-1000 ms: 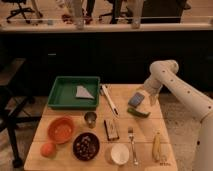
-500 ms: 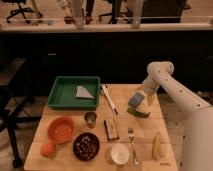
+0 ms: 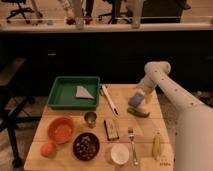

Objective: Wipe red bowl with sponge

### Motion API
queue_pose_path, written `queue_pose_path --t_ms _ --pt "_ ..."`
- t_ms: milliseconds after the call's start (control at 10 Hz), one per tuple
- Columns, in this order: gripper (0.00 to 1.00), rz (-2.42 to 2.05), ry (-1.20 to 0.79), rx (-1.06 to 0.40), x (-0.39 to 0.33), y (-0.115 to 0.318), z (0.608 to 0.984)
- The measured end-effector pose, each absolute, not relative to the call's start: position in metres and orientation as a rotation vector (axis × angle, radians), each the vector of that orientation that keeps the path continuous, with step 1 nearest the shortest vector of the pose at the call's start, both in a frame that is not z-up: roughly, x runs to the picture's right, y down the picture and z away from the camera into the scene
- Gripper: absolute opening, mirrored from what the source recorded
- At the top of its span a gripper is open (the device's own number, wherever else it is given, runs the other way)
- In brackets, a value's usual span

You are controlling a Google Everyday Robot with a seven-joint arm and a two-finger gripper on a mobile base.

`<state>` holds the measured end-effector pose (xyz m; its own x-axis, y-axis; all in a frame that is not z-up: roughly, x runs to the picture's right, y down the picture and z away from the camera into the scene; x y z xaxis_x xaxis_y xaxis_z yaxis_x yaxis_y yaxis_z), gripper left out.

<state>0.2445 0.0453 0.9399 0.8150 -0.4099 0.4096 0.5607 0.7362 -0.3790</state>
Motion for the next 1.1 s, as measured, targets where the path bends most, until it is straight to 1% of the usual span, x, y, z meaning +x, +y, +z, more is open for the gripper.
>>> queue_pose_path --t_ms 400,700,800,900,1000,1100 --pt "0.8 -0.586 -0.343 -0.555 0.23 0.053 0.966" --pt "0.8 -0.607 -0.369 -0.599 0.228 0.067 0.974" --pt "0.78 -0.614 -0.379 -0.613 0.227 0.071 0.975" --pt "0.7 -0.618 -0.387 -0.616 0.227 0.071 0.975" --pt "0.65 -0.621 -0.391 -0.619 0.226 0.071 0.975" --pt "0.41 -0.624 -0.404 -0.624 0.229 0.071 0.972"
